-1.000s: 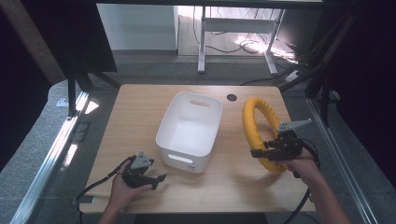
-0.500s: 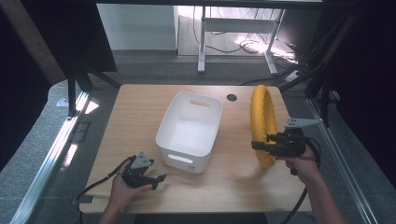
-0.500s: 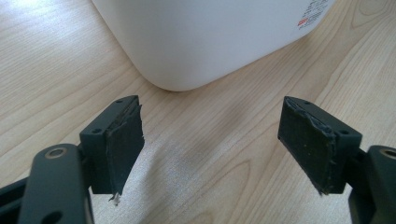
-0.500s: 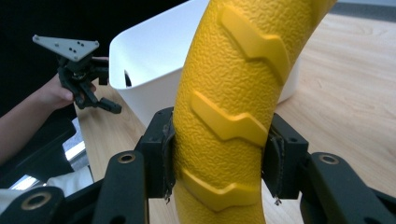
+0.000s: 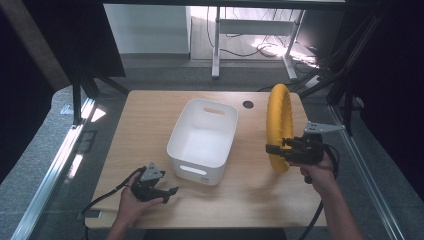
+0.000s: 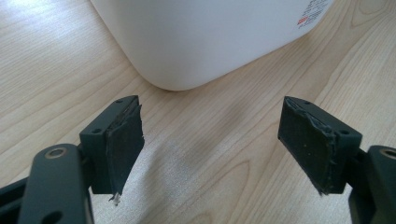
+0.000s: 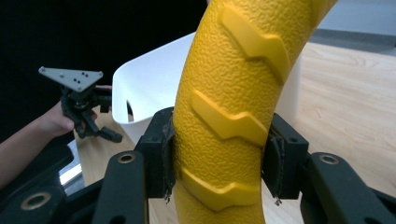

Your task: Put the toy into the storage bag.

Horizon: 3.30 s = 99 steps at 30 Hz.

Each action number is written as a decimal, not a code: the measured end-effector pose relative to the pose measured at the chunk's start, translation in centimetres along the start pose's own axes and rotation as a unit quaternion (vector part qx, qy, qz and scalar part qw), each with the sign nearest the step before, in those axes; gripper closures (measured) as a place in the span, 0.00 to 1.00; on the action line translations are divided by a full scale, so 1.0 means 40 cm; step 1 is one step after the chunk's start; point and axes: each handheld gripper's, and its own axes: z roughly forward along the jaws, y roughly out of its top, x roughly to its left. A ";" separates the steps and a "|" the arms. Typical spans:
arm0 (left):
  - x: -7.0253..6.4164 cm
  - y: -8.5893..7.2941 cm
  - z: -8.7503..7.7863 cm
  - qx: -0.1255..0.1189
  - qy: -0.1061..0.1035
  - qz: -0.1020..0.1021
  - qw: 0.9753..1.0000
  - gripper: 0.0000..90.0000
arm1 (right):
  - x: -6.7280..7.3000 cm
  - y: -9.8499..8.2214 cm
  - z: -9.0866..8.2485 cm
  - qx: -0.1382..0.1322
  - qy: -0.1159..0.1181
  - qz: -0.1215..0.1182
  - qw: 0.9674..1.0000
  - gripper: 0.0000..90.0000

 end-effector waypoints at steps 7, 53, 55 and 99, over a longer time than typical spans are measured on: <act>0.001 0.001 -0.003 -0.005 -0.007 -0.001 1.000 0.25 | 0.020 0.015 0.021 -0.030 -0.025 0.003 0.999 0.58; 0.004 0.003 -0.003 -0.006 -0.008 -0.001 1.000 0.25 | 0.177 -0.015 0.110 -0.191 -0.154 -0.037 0.969 0.57; 0.003 0.003 -0.002 -0.004 -0.008 -0.001 1.000 0.25 | 0.178 -0.015 0.111 -0.196 -0.154 -0.037 0.968 0.57; 0.003 0.002 0.005 0.000 -0.010 -0.003 1.000 0.25 | 0.323 0.163 0.169 -0.259 -0.156 -0.113 0.947 0.57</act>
